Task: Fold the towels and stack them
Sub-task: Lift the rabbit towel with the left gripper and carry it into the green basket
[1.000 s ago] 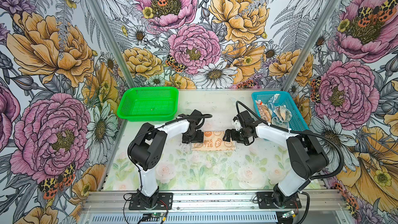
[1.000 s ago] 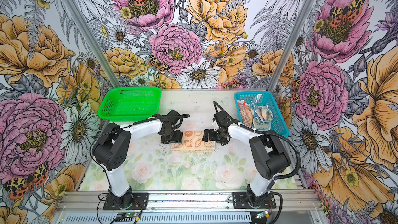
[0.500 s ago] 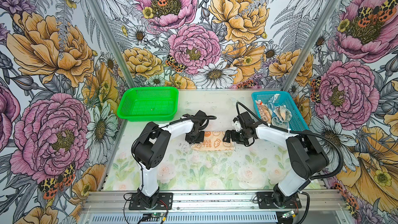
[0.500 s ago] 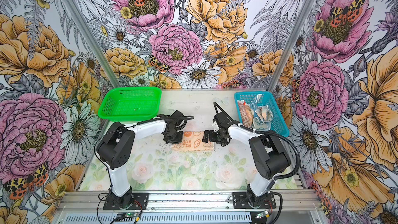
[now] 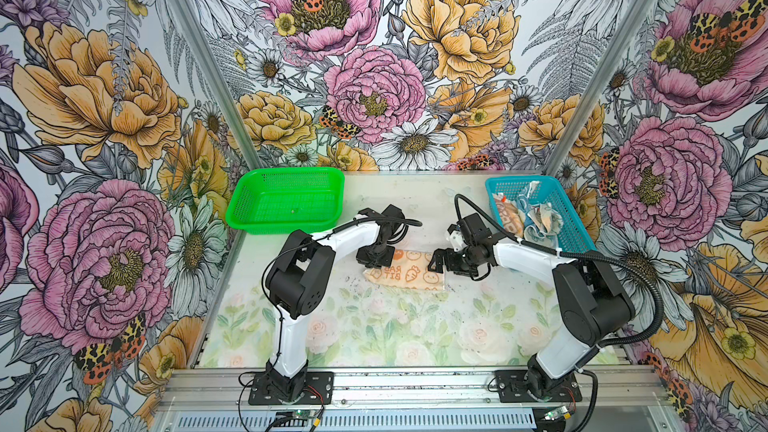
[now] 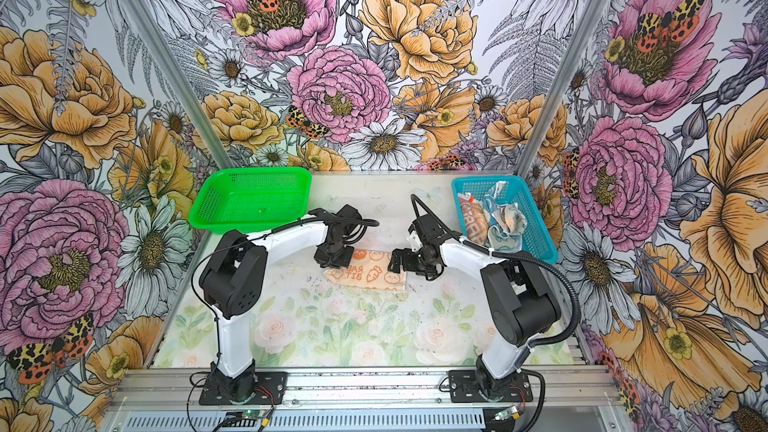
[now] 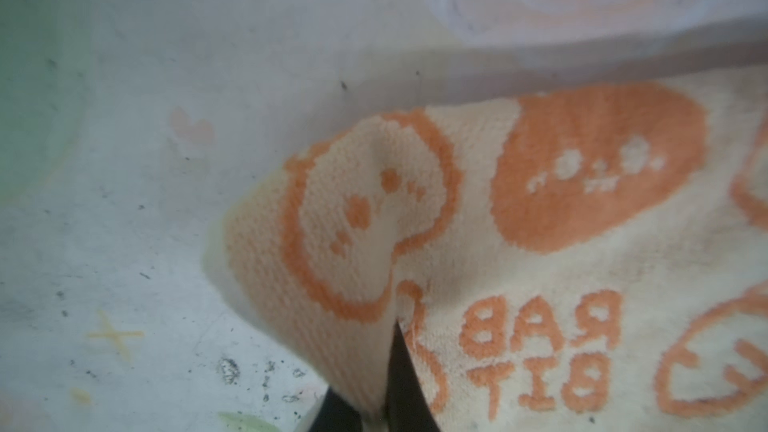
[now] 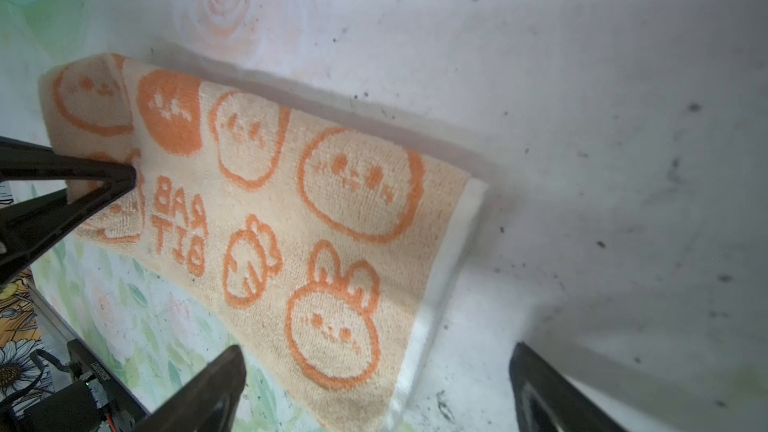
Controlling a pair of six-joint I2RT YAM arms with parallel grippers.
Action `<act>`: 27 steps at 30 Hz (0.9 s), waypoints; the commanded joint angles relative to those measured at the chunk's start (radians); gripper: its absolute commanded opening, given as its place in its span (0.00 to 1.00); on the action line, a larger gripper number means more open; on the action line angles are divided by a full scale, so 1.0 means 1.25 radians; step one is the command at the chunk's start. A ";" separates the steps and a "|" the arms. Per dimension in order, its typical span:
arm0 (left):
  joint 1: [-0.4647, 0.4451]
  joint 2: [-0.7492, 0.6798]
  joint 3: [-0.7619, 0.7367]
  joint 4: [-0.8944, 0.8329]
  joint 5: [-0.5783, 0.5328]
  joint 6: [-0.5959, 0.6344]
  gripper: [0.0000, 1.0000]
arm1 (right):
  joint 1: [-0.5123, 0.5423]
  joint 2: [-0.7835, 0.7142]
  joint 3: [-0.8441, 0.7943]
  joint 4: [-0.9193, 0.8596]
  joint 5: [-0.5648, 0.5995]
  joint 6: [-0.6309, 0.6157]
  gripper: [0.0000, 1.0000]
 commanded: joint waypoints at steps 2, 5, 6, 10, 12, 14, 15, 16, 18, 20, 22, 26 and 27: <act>0.033 -0.006 0.090 -0.082 -0.124 0.067 0.00 | 0.005 -0.030 0.067 0.016 -0.022 -0.023 0.99; 0.039 0.006 0.164 -0.118 -0.201 0.106 0.00 | 0.007 -0.018 0.109 0.017 -0.023 -0.023 0.99; 0.041 0.011 0.183 -0.126 -0.232 0.119 0.00 | 0.007 -0.015 0.123 0.017 -0.018 -0.024 0.99; 0.068 0.040 0.272 -0.144 -0.309 0.174 0.00 | 0.013 -0.024 0.177 0.026 0.013 -0.027 0.99; 0.082 0.052 0.316 -0.147 -0.330 0.201 0.00 | 0.014 -0.025 0.202 0.029 0.015 -0.027 0.99; 0.095 0.061 0.363 -0.148 -0.361 0.230 0.00 | 0.016 -0.023 0.229 0.033 0.012 -0.029 0.99; 0.099 0.066 0.383 -0.147 -0.377 0.245 0.00 | 0.017 -0.020 0.242 0.033 0.013 -0.030 0.99; 0.106 0.074 0.406 -0.147 -0.398 0.262 0.00 | 0.019 -0.015 0.257 0.033 0.012 -0.032 0.99; 0.117 0.091 0.451 -0.146 -0.434 0.295 0.00 | 0.021 -0.003 0.280 0.033 0.012 -0.031 0.99; 0.134 0.111 0.501 -0.144 -0.467 0.323 0.00 | 0.029 0.012 0.310 0.033 0.012 -0.034 0.99; 0.154 0.130 0.548 -0.144 -0.471 0.334 0.00 | 0.039 0.027 0.335 0.035 0.018 -0.041 0.99; 0.196 0.170 0.638 -0.145 -0.453 0.347 0.00 | 0.069 0.054 0.393 0.040 0.036 -0.053 0.99; 0.205 0.176 0.654 -0.146 -0.444 0.350 0.00 | 0.076 0.062 0.405 0.042 0.039 -0.054 0.99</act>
